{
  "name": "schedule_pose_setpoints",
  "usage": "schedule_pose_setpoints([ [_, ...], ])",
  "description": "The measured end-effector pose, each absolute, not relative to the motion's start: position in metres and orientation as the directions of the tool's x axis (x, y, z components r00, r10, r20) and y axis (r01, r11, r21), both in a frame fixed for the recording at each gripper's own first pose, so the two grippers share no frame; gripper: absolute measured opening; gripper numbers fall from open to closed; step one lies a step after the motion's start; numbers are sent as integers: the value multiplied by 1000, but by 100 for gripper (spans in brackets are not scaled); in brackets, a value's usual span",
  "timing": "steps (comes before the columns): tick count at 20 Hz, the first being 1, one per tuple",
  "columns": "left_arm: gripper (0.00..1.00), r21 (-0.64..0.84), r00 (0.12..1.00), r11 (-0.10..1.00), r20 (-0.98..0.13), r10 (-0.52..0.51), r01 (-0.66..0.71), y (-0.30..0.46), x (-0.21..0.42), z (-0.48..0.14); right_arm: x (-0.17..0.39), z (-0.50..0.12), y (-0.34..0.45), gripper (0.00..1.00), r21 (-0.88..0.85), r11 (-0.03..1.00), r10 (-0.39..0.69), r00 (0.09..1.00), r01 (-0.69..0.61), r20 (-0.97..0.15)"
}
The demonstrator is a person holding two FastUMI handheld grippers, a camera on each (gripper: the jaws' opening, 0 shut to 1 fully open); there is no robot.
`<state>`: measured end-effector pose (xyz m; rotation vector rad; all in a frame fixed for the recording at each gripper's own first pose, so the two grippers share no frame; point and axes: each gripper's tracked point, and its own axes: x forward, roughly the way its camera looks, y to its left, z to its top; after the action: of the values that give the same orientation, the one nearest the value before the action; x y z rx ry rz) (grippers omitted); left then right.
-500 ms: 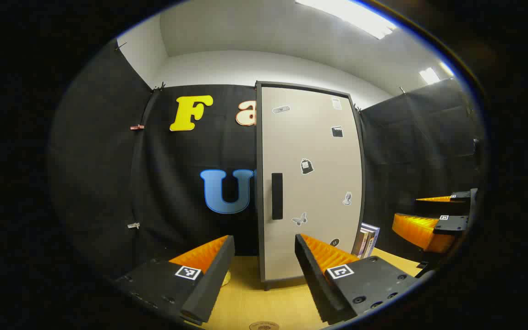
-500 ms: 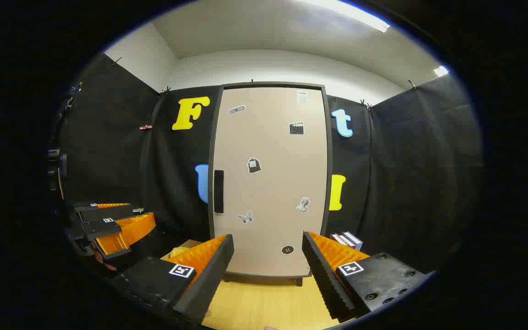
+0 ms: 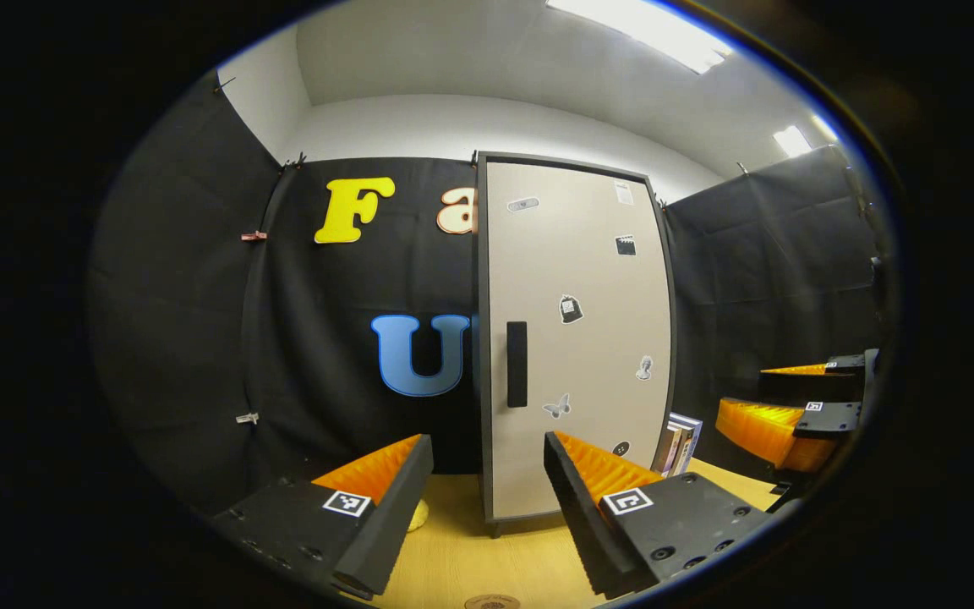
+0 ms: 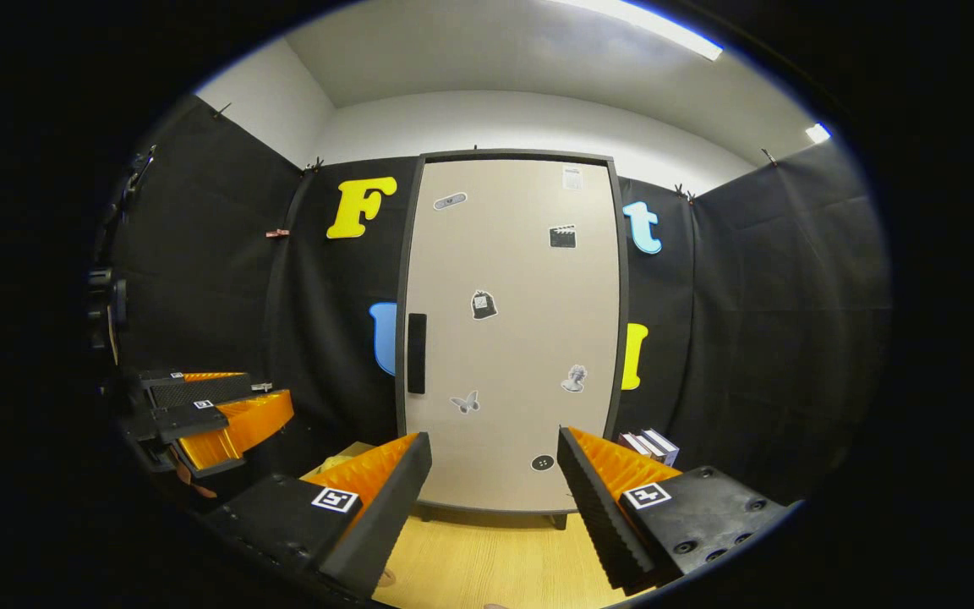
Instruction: Open the cabinet door with the right hand, grasp the bottle in the cabinet with the left hand and place it on the coaster, then close the cabinet door with the right hand.
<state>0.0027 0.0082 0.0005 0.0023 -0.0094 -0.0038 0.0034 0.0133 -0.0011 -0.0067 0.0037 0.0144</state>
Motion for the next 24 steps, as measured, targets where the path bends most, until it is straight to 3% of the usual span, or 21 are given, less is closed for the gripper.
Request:
schedule_pose_setpoints([
  [13,84,9,1000,1000,12,1,-1,22,6,0,15,1,21,97,0,1000,-4,1000,4,5],
  [24,84,5,1000,1000,18,-17,17,45,12,-2,32,25,58,97,-15,998,64,993,-63,95],
])
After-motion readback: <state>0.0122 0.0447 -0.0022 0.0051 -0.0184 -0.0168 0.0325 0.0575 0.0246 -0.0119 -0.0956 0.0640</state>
